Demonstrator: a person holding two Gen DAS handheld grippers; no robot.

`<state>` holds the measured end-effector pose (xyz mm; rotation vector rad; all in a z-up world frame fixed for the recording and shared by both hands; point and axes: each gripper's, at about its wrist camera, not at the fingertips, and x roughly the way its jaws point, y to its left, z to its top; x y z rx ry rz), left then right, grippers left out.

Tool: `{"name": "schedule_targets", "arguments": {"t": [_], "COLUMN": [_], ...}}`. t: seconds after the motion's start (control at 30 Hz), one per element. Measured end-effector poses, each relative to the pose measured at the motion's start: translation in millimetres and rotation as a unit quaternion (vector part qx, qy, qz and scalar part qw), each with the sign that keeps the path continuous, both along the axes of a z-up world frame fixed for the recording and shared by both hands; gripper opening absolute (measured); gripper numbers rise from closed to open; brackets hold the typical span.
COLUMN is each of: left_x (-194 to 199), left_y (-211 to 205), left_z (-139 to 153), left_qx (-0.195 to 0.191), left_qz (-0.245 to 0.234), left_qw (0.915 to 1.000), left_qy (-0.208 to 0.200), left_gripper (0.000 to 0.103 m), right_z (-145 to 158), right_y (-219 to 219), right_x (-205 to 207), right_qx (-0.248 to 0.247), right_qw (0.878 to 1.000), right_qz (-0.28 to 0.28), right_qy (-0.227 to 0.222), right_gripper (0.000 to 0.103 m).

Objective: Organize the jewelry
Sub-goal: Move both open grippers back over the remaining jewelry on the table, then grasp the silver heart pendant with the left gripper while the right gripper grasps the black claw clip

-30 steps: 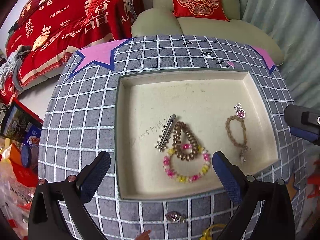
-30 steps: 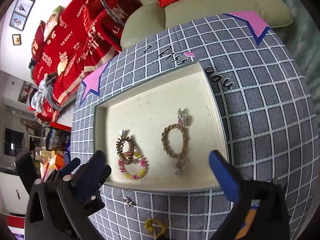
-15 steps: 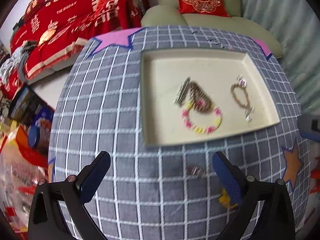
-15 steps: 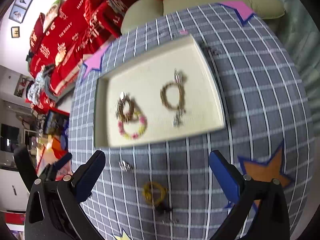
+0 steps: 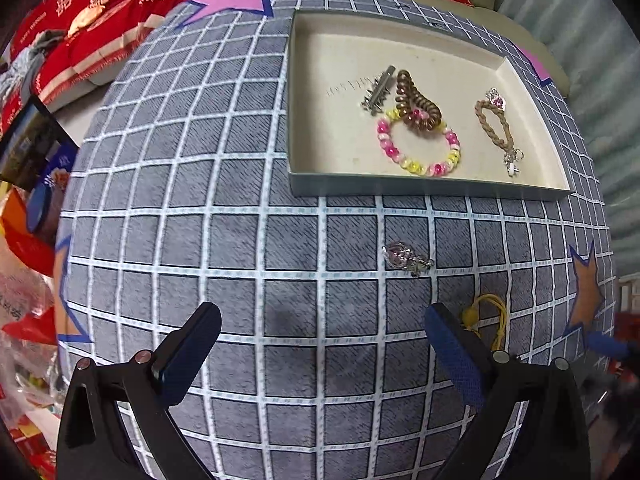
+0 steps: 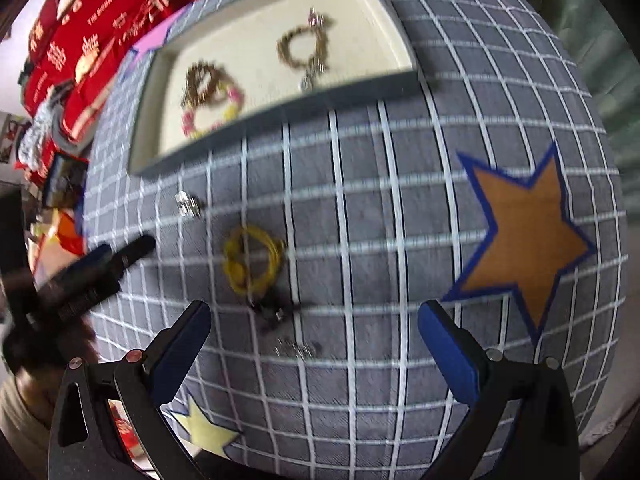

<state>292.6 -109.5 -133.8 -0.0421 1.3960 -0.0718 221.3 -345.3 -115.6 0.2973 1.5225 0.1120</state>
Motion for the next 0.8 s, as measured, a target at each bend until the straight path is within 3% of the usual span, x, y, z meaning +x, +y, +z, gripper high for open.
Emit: {"name": "schedule_targets", "arguments": {"t": [0.23, 0.53, 0.8], "left_x": [9.2, 21.1, 26.9], "left_y": [-4.7, -17.0, -22.2], "left_z": [-13.6, -21.4, -32.0], "left_qx": [-0.018, -0.014, -0.008], "left_qz": [0.01, 0.001, -0.004], "left_qw": [0.9997, 0.9999, 1.0], "left_qy": [0.014, 0.007, 0.0], "left_gripper": [0.103, 0.103, 0.103], "right_z": [-16.3, -25.7, -34.3], "right_y": [13.0, 32.4, 46.4], "right_x": [-23.3, -24.9, -15.6], "right_qx": [-0.016, -0.03, -0.041], "right_qw": [1.0, 0.999, 0.998], "right_qz": [0.013, 0.025, 0.036], "right_qy": [0.017, 0.008, 0.009], "right_gripper": [0.103, 0.103, 0.089]}}
